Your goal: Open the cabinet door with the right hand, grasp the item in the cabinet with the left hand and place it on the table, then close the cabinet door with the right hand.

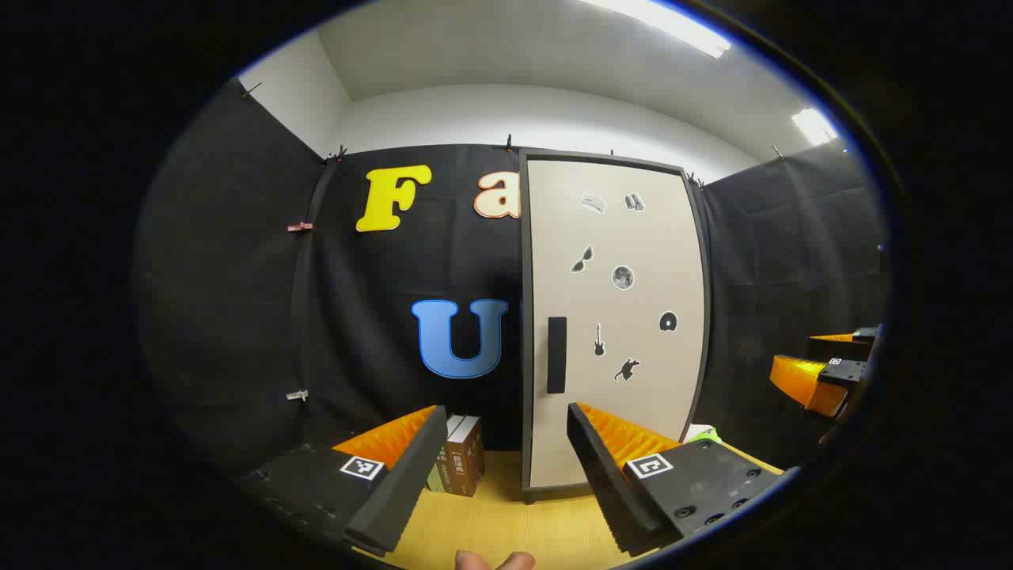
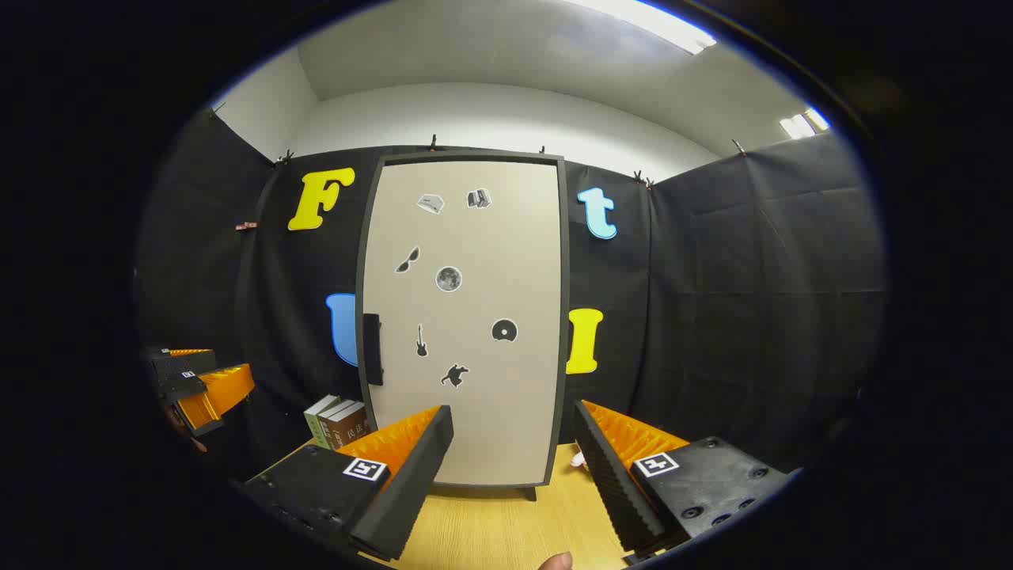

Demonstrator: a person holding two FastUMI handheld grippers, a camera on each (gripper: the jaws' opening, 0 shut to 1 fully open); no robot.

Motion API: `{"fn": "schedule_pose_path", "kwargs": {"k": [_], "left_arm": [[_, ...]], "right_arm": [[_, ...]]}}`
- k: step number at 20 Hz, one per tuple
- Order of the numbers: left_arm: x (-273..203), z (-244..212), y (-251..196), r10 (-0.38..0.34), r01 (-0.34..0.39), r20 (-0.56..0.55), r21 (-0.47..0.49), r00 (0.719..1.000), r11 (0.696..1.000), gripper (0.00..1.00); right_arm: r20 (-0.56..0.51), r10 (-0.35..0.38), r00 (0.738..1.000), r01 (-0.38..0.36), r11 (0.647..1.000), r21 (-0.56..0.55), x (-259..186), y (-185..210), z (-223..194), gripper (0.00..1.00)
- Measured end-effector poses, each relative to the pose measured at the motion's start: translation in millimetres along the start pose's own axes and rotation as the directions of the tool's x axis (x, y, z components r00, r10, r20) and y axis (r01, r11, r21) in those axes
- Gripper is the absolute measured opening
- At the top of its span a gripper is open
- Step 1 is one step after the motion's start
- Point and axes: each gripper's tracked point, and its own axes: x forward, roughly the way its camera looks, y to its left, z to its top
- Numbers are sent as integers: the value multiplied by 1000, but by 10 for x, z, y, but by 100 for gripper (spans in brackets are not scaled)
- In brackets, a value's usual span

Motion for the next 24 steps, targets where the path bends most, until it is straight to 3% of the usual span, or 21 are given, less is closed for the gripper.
{"fn": "schedule_pose_path", "kwargs": {"k": [24], "left_arm": [[21, 16, 191, 7, -8, 9, 28, 1000, 1000, 96]], "right_arm": [[6, 42, 999, -42, 999, 20, 97, 337, 13, 97]]}}
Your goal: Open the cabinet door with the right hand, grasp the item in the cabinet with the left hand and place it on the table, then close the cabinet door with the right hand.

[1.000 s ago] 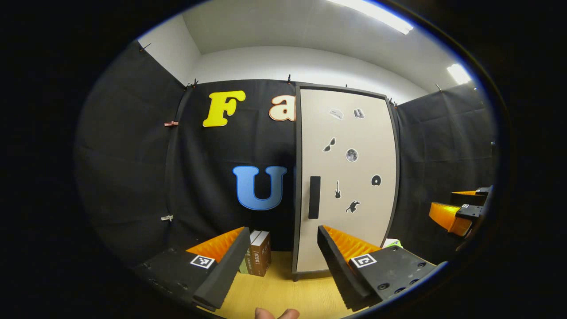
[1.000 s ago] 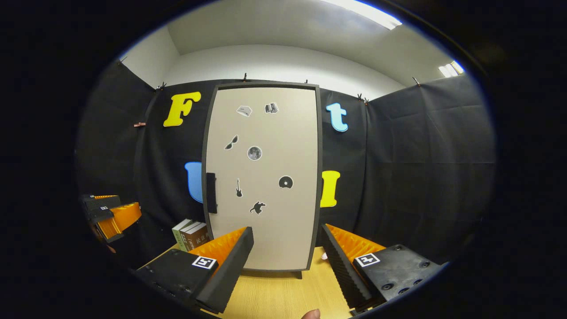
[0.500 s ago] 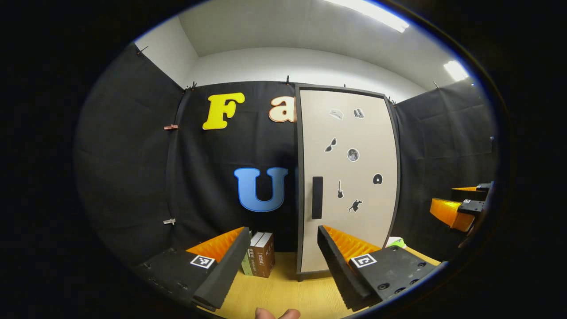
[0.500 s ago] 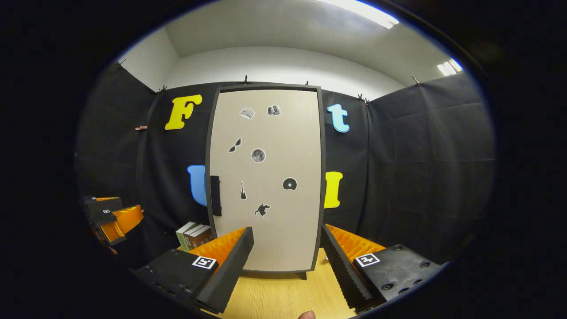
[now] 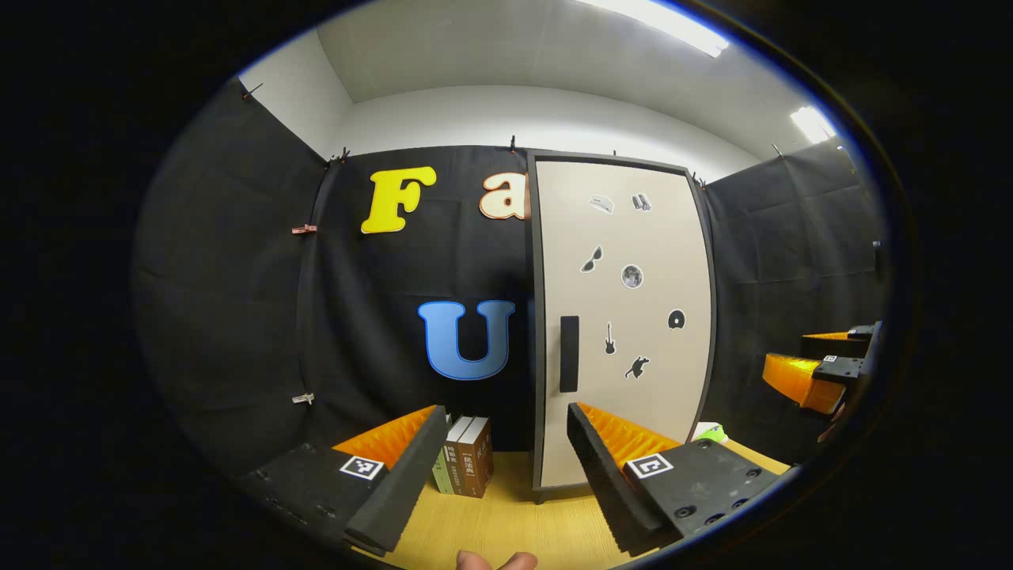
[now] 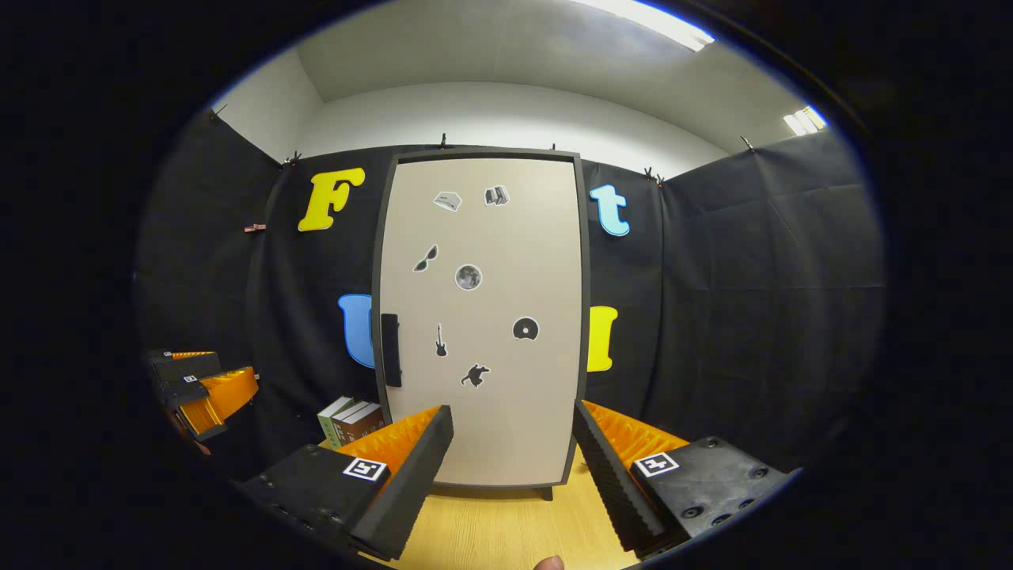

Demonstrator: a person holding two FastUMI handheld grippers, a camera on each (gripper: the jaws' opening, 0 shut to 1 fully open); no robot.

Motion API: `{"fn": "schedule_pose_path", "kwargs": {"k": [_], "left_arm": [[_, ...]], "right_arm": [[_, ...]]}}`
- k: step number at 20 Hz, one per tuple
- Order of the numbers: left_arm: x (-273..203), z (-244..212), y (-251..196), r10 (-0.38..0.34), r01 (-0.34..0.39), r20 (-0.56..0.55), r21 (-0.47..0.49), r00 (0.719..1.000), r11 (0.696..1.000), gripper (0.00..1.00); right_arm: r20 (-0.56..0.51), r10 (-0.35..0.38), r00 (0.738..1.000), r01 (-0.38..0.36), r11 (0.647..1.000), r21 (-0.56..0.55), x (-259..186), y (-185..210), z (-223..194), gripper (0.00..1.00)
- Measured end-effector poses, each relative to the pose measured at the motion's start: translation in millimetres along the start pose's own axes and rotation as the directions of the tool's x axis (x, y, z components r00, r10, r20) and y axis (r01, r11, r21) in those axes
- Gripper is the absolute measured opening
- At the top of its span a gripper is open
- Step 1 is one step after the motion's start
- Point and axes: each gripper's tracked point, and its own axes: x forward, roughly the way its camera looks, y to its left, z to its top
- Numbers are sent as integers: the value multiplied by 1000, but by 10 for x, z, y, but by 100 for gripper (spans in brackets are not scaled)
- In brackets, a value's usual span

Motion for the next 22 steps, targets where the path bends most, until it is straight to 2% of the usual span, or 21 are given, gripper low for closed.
{"fn": "schedule_pose_path", "kwargs": {"k": [6, 16, 22], "left_arm": [[3, -19, 212, 13, -13, 2, 12, 1000, 1000, 96], [-36, -212, 673, 62, -62, -29, 2, 998, 998, 96], [-70, -254, 879, 89, -89, -32, -11, 996, 996, 96]], "right_arm": [[-3, 84, 996, -84, 996, 17, 336, 532, 22, 97], [-27, 172, 985, -170, 984, 52, 1353, 1479, -110, 97], [-38, 146, 989, -142, 987, 78, 2015, 1704, -287, 97]]}}
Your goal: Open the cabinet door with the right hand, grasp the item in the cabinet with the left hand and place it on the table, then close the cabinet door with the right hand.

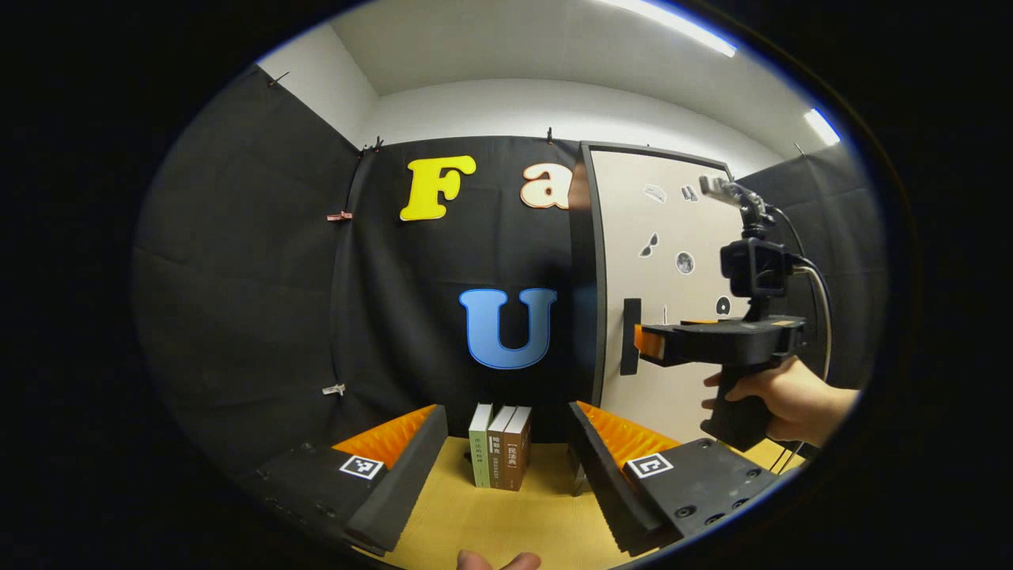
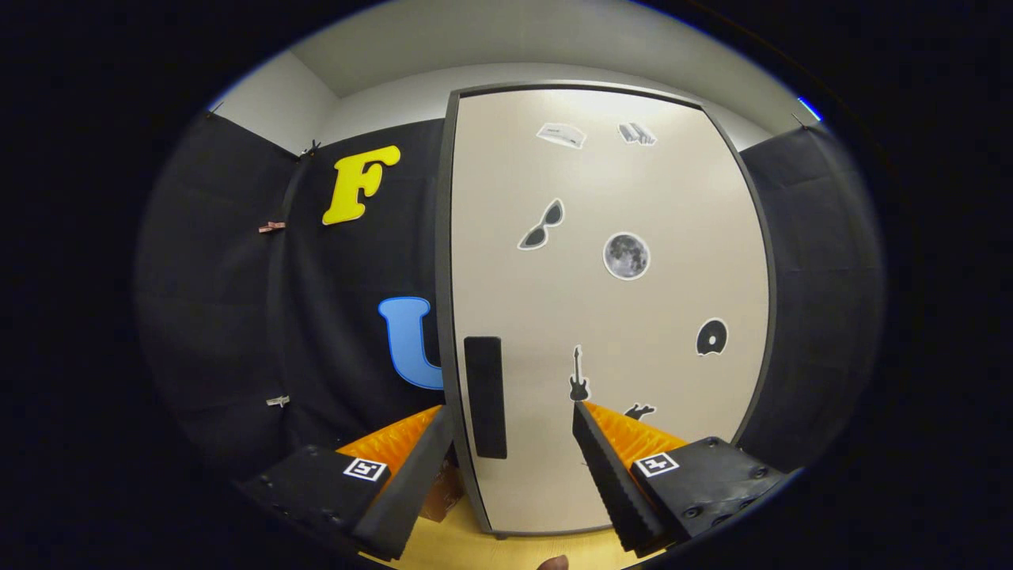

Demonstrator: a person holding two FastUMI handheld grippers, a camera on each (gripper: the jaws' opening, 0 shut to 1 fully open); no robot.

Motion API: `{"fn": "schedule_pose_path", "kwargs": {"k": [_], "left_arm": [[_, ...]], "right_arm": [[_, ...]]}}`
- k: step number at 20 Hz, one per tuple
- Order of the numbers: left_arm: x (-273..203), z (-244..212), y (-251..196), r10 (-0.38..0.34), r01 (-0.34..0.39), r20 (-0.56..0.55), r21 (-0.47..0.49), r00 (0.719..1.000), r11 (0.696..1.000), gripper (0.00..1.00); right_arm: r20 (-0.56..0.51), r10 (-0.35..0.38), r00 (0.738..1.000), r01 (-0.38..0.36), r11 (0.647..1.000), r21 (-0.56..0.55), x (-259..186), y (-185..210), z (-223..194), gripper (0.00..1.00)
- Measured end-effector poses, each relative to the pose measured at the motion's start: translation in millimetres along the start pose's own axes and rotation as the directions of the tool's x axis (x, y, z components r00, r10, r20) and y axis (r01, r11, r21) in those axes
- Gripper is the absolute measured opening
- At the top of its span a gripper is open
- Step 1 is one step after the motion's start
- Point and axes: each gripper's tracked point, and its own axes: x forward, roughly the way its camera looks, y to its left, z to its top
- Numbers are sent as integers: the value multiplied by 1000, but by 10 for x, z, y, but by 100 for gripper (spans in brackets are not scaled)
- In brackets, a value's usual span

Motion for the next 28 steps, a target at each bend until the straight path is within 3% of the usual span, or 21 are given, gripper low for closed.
{"fn": "schedule_pose_path", "kwargs": {"k": [4, 6, 7, 9, 10, 11, 12, 15, 16, 19, 20, 28], "left_arm": [[17, -56, 93, 7, -8, -9, -12, 1000, 1000, 96], [32, -108, 138, 12, -12, -18, -22, 1000, 1000, 96], [40, -122, 149, 14, -15, -22, -25, 1000, 1000, 96], [54, -129, 200, 22, -22, -21, -19, 1000, 1000, 96], [50, -129, 242, 29, -29, -21, -13, 999, 999, 96], [43, -142, 289, 37, -37, -20, -10, 999, 999, 96], [35, -147, 329, 44, -45, -22, -13, 999, 999, 96], [-12, -197, 402, 62, -63, -30, -31, 998, 998, 96], [-30, -206, 408, 66, -67, -34, -35, 997, 997, 96], [-75, -233, 387, 65, -66, -42, -36, 997, 997, 96], [-85, -222, 371, 63, -64, -41, -35, 997, 997, 96], [-171, -157, 182, 54, -55, -23, -30, 998, 998, 96]], "right_arm": [[15, -6, 1000, 6, 1000, -10, 318, 108, -33, 95], [35, 8, 999, -7, 1000, -29, 439, 218, -42, 90], [31, 8, 999, -7, 999, -45, 498, 256, -78, 82], [15, -21, 1000, 23, 995, -93, 603, 255, -177, 82], [16, -45, 999, 47, 992, -117, 624, 216, -205, 73], [15, -52, 999, 54, 991, -122, 662, 217, -222, 49], [6, -53, 999, 53, 992, -118, 668, 221, -269, 45], [16, -69, 998, 69, 996, -59, 749, 147, -277, 49], [16, -76, 997, 76, 996, -40, 656, 172, -248, 32], [2, -52, 999, 52, 998, -34, 691, 158, -271, 24], [-11, -40, 999, 40, 999, -25, 636, 159, -251, 17], [-31, 95, 995, -95, 995, 5, 225, 182, -202, 17]]}}
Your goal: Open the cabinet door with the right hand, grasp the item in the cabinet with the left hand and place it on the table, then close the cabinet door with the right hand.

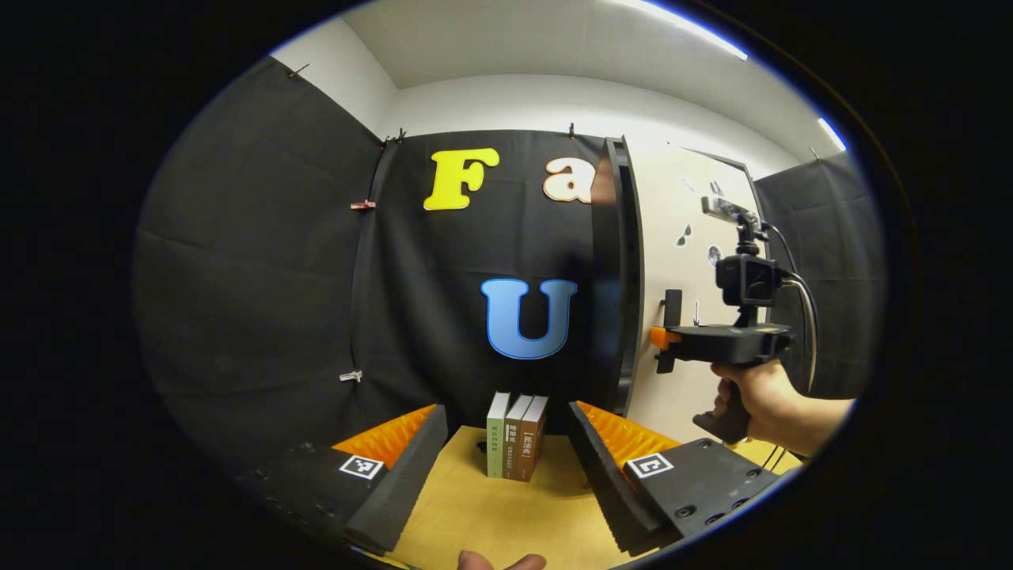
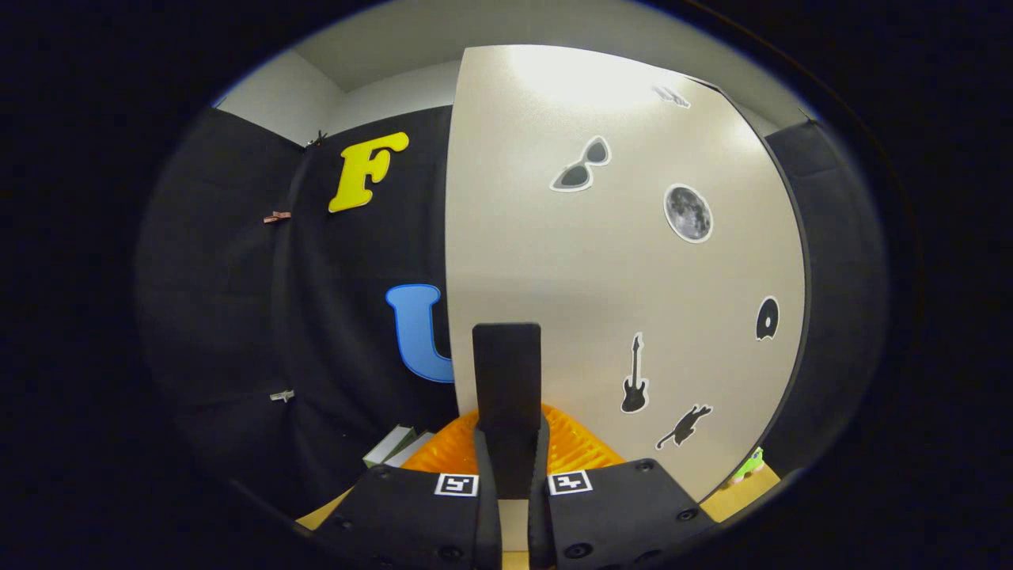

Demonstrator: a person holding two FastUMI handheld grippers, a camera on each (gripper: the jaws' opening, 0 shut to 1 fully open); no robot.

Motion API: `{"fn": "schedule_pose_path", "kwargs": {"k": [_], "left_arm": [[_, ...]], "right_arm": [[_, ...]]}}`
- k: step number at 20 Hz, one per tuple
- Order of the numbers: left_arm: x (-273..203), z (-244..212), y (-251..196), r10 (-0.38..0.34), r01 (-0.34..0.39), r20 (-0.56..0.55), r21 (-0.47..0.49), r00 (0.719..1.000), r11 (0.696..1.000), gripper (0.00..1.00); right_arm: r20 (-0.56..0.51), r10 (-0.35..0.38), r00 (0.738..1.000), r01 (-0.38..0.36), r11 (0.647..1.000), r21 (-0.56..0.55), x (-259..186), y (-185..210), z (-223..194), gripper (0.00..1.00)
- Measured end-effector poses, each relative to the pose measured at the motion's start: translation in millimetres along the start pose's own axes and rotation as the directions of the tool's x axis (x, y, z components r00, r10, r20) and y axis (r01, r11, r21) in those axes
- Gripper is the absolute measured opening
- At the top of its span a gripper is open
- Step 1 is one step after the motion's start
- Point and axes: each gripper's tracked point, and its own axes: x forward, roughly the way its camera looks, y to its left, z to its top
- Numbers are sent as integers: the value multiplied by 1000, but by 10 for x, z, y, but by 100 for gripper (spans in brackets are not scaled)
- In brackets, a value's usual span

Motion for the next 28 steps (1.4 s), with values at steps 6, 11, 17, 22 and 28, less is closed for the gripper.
{"fn": "schedule_pose_path", "kwargs": {"k": [6, 11, 17, 22, 28], "left_arm": [[-19, 23, -247, -24, 24, 4, -2, 1000, 1000, 96], [-21, 42, -538, -64, 64, 6, -4, 998, 998, 96], [-26, 39, -837, -106, 106, 0, -4, 994, 994, 96], [-1, 57, -1079, -148, 148, 1, -1, 989, 989, 96], [31, 70, -1434, -210, 210, 3, 0, 978, 978, 96]], "right_arm": [[-23, 114, 993, -114, 993, 17, -198, -66, 24, 17], [-42, 158, 987, -157, 987, 25, -367, -156, 38, 17], [-37, 131, 991, -130, 991, 35, -522, -313, 63, 17], [-28, 83, 996, -82, 996, 33, -617, -471, 90, 17], [-8, -21, 1000, 22, 998, 53, -667, -686, 120, 16]]}}
